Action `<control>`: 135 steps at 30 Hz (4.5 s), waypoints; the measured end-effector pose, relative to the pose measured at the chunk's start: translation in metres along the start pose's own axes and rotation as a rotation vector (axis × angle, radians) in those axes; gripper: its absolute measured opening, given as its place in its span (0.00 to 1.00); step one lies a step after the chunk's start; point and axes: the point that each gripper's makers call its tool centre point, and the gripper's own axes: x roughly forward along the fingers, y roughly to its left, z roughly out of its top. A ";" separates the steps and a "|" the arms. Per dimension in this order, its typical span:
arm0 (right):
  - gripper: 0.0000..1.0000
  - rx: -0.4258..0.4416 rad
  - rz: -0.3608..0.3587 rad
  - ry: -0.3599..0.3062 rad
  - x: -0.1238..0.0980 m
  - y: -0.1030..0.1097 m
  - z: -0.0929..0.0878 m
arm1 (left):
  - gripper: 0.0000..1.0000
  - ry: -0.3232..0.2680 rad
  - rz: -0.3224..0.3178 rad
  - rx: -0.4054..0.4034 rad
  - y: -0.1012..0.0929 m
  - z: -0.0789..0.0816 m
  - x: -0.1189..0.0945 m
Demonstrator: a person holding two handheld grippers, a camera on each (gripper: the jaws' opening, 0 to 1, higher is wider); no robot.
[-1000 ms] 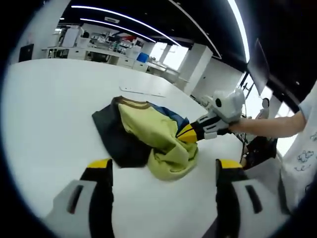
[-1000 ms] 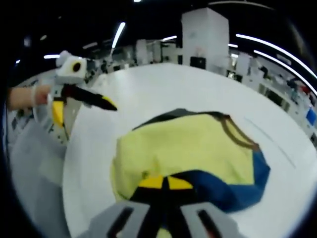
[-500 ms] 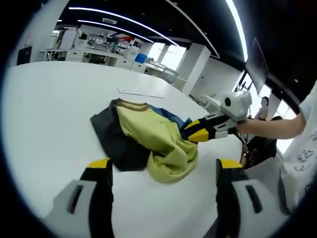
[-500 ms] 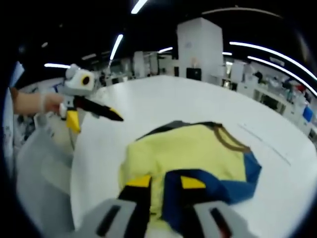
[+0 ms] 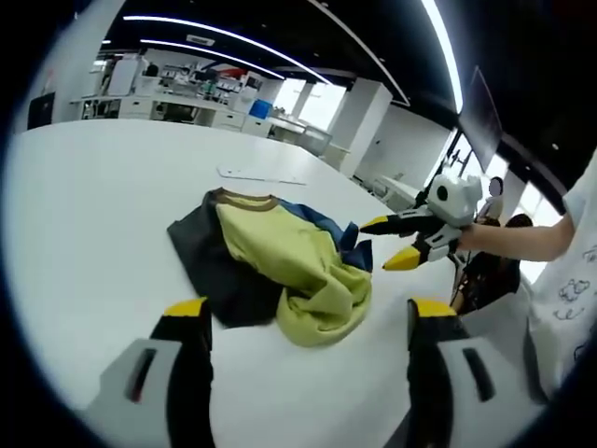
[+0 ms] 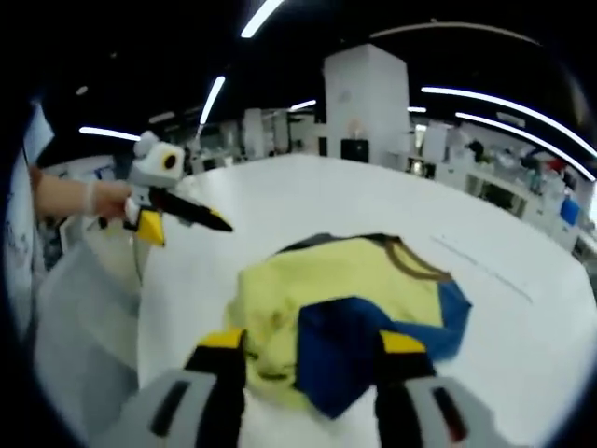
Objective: Fold the garment on the visible template until the final outline fits inside the template.
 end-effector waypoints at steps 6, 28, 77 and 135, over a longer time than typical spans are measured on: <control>0.58 0.050 -0.030 -0.008 -0.007 -0.011 -0.005 | 0.83 0.002 -0.005 0.004 -0.003 0.001 0.001; 0.15 0.167 -0.082 0.030 0.001 -0.030 -0.026 | 0.83 -0.002 0.011 -0.010 0.004 -0.003 -0.005; 0.00 0.520 -0.503 -0.002 -0.198 -0.144 -0.117 | 0.82 0.030 0.000 0.006 -0.006 -0.002 0.014; 0.00 0.602 -0.741 0.249 -0.243 -0.298 -0.191 | 0.82 0.059 0.087 -0.067 0.024 -0.011 0.017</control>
